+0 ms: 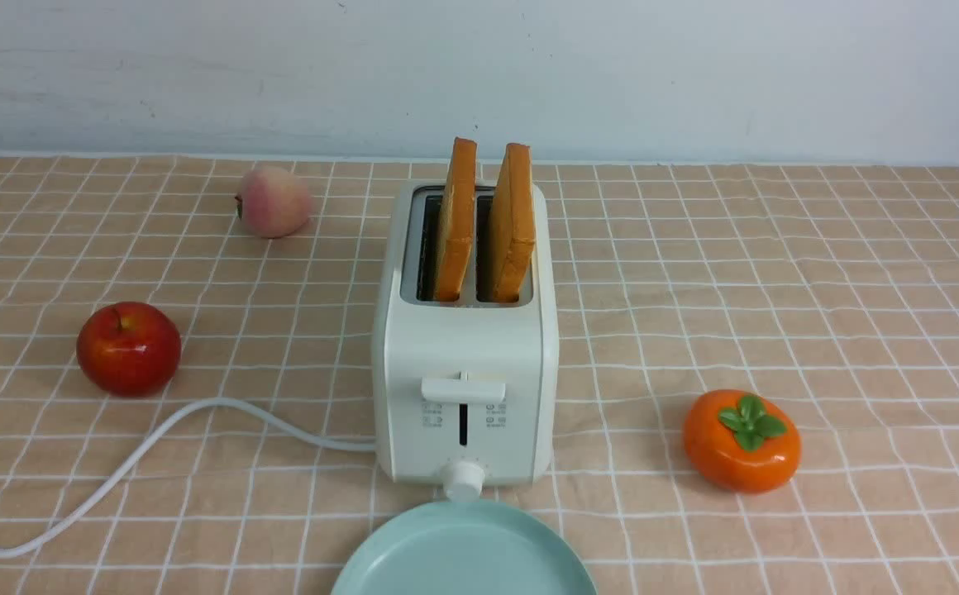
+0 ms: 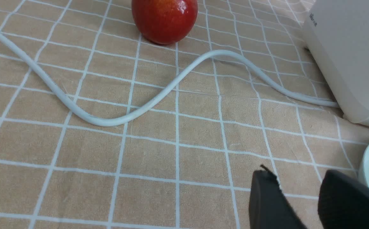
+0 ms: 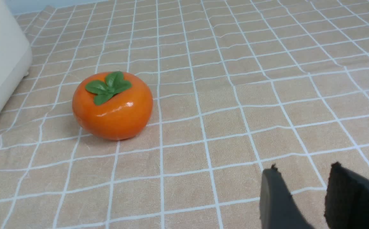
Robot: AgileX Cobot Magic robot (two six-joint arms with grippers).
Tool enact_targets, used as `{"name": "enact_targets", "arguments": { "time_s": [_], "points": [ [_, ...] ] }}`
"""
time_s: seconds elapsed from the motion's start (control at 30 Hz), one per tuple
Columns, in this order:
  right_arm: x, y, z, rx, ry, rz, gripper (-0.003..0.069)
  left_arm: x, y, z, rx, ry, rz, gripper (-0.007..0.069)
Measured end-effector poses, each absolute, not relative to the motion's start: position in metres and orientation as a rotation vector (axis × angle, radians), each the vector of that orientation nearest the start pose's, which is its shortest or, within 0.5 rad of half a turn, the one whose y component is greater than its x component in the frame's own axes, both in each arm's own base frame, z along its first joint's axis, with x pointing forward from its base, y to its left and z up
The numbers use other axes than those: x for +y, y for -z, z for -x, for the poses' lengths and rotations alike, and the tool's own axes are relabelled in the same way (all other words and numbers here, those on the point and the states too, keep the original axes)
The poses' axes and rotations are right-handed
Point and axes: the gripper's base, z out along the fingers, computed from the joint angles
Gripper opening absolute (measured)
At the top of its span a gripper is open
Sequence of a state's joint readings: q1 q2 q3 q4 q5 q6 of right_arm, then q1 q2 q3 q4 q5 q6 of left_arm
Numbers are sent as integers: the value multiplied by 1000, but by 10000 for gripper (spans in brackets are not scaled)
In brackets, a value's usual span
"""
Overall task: Take toasted bread from bread machine on light coffee tablecloth place on plate.
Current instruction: 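Reach for a toast slice standing in the toaster with the left gripper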
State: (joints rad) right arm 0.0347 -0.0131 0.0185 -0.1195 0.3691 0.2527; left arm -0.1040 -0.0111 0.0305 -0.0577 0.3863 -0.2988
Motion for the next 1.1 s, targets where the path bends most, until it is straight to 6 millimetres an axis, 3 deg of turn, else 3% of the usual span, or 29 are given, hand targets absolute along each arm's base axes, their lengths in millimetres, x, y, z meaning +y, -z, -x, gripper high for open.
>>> {"name": "enact_targets", "arguments": {
  "time_s": [0.73, 0.97, 1.1],
  "points": [
    [-2, -175, -53, 1852, -82, -129, 239, -6, -172, -53, 1858, 311, 204, 238],
    [-2, -175, -53, 1852, -88, -133, 239, -9, -187, -56, 1663, 596, 437, 238],
    [2, -181, -55, 1758, -255, -250, 239, -6, -202, -56, 1455, 791, 595, 238]
  ]
}}
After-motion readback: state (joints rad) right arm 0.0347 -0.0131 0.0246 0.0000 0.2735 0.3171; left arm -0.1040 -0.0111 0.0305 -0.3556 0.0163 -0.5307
